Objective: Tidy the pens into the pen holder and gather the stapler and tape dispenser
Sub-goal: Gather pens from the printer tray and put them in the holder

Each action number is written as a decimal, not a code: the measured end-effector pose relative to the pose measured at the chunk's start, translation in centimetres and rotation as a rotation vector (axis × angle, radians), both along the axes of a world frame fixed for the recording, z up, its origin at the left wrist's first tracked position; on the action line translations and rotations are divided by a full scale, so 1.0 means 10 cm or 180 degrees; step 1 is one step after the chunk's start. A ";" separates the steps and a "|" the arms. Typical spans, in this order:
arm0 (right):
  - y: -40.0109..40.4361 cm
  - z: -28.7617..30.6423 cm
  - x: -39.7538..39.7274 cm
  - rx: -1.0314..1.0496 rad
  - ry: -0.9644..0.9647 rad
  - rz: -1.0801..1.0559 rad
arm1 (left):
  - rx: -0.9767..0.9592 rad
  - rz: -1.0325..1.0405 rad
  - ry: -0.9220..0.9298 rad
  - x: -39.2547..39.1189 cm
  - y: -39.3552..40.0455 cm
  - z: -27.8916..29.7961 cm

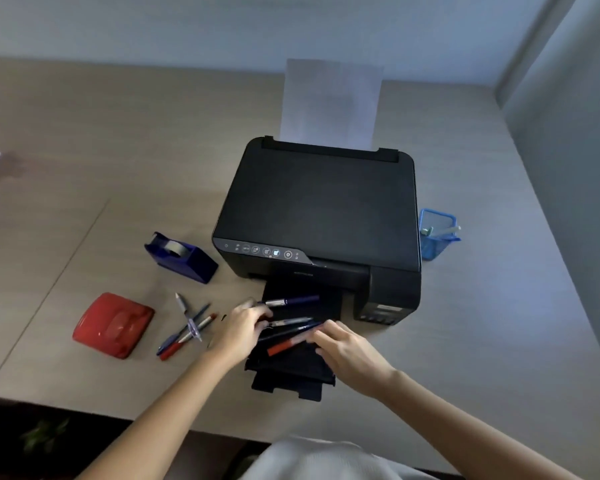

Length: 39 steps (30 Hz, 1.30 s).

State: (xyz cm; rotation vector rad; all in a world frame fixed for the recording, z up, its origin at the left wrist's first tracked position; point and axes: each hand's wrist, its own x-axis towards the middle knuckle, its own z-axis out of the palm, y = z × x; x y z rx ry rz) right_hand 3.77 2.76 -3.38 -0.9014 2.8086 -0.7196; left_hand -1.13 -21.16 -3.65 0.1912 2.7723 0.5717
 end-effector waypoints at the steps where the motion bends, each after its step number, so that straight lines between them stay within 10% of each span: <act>1: -0.13 -0.06 -0.03 0.0114 0.0024 -0.0055 | -0.0001 -0.0124 0.0040 -0.03 0.01 -0.05; 11: -0.39 -0.30 0.04 0.1012 0.0074 -0.0443 | -0.0703 -0.1359 0.0354 -0.19 -0.02 -0.16; 20: -0.34 -0.16 0.14 0.0593 -0.0138 -0.0768 | 0.0136 -0.0589 0.0323 -0.37 -0.19 -0.22; 32: -0.64 -0.14 -0.08 0.1219 -0.0172 -0.0596 | -0.0918 -0.1224 0.0114 -0.47 -0.20 -0.14; 39: 0.05 0.32 0.18 0.0183 0.0344 -0.0716 | 0.0544 -0.0943 -0.1231 -0.24 -0.54 0.54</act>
